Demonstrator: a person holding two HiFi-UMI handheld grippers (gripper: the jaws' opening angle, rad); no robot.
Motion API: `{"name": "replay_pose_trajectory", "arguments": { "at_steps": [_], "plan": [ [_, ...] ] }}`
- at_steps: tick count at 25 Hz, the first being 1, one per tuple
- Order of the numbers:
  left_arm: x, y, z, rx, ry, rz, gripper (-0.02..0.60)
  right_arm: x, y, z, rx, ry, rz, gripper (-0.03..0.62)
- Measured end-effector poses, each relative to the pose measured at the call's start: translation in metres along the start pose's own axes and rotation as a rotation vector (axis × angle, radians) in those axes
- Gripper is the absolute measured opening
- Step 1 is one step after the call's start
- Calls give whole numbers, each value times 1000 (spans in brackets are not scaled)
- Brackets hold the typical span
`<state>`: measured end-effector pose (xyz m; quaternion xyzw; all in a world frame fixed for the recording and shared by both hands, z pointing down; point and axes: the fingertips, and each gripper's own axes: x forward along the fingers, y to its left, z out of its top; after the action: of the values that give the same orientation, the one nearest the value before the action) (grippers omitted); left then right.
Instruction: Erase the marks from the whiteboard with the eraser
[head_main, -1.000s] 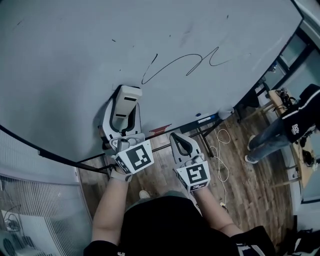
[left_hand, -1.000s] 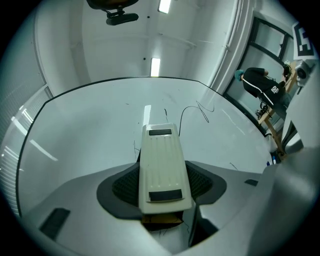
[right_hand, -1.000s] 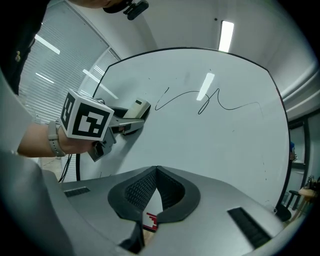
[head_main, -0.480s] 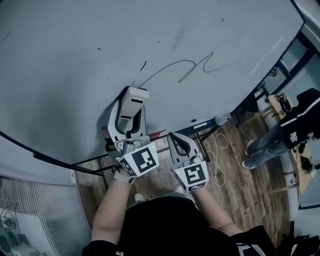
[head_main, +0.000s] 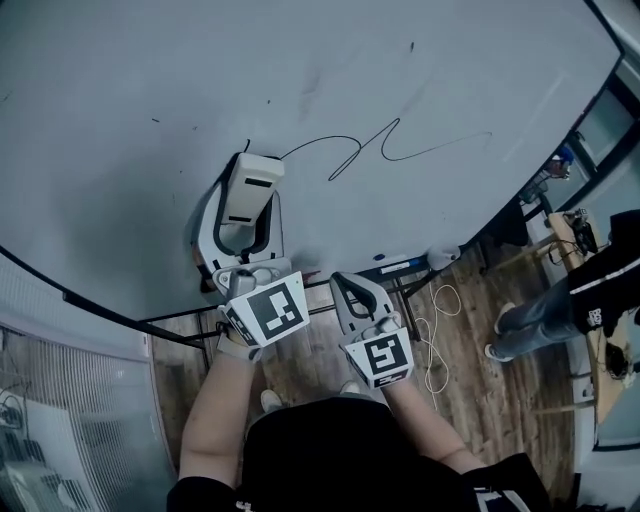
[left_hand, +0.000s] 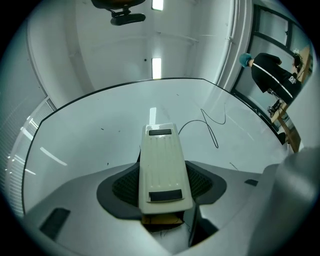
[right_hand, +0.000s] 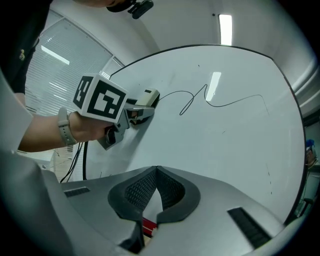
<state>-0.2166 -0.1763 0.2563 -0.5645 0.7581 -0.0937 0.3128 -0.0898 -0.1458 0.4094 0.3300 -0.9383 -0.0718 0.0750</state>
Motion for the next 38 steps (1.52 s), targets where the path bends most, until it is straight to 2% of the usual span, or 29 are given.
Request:
{"name": "replay_pose_trajectory", "arguments": {
  "at_steps": [4,10,12,14,17,20,23,28,34,38],
  "plan": [
    [11,11,24,-33,-4,16,272,-3,-7,3,4,-14,33,26],
    [30,33,78,-65,-114,8,272,-10,-19,6,-5,-29,61,26],
    [32,34,86,-48,-135,-1,273,-12,-21,5,4,-27,65,26],
    [32,31,86,4,-142,-14,273,-13,-23,4,10,-24,69,26],
    [27,19,70,67,-114,-45,273,-13,-22,1,15,-19,70,26],
    [18,6,41,56,-92,-55,272,-12,-20,-5,26,-9,67,26],
    [9,-1,25,103,-97,-65,272,-8,-13,-7,32,-1,68,26],
    [-9,-13,-10,146,-52,-103,272,-5,5,-11,28,14,75,26],
    [-28,-32,-50,147,15,-163,272,-3,18,-15,31,34,62,26],
    [-30,-36,-53,133,38,-176,272,-6,21,-17,37,40,41,26]
  ]
}}
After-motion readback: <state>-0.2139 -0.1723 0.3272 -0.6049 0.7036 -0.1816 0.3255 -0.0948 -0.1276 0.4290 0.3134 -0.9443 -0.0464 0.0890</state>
